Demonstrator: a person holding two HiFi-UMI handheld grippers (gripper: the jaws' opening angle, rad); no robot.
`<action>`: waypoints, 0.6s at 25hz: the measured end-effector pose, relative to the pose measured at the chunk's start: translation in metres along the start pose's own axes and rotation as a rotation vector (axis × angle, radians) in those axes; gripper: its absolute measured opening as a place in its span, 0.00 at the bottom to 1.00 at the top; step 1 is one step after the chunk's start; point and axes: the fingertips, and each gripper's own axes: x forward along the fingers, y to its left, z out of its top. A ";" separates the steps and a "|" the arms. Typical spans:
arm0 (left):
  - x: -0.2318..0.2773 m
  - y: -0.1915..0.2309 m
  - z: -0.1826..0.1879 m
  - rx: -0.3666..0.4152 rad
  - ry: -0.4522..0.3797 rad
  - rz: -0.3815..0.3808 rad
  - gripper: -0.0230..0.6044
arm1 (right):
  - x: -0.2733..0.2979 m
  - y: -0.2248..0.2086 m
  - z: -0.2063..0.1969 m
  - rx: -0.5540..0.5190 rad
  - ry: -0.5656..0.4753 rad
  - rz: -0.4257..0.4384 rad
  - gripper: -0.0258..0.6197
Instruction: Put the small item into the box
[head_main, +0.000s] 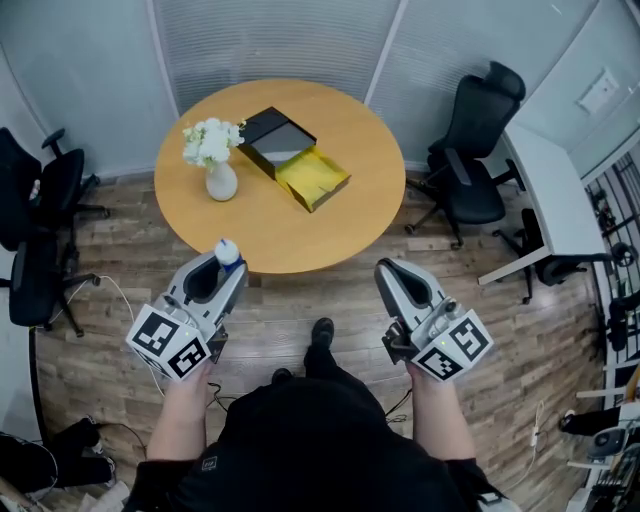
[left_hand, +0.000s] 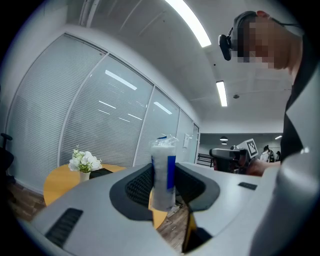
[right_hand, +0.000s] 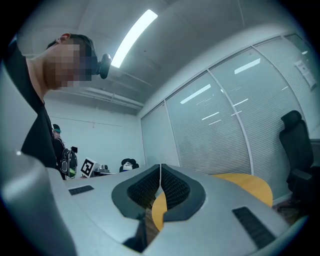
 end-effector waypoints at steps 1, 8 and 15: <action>0.006 0.002 -0.001 -0.002 0.004 0.003 0.25 | 0.003 -0.006 -0.001 0.006 0.001 0.004 0.10; 0.070 0.017 -0.010 -0.017 0.044 0.022 0.25 | 0.021 -0.069 -0.007 0.051 0.021 0.031 0.10; 0.141 0.036 -0.002 0.003 0.070 0.056 0.25 | 0.048 -0.145 0.000 0.086 0.004 0.069 0.10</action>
